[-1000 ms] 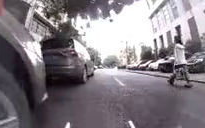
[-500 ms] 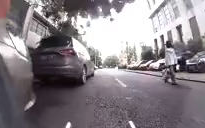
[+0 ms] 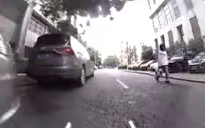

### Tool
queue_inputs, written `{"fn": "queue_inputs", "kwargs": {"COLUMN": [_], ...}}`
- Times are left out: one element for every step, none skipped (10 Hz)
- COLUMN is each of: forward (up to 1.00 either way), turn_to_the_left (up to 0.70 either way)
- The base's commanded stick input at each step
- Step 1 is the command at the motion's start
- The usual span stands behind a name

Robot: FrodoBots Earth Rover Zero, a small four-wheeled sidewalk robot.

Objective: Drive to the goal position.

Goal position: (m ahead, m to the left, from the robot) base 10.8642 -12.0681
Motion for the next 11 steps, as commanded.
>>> {"fn": "queue_inputs", "kwargs": {"forward": [0.45, 0.45, 0.45, 0.45, 0.45, 0.45, 0.45, 0.45, 0.45, 0.45, 0.45], "turn_to_the_left": [0.0, 0.0, 0.0, 0.0, 0.0, -0.25, -0.27, -0.27, -0.27, -0.19, 0.0]}}
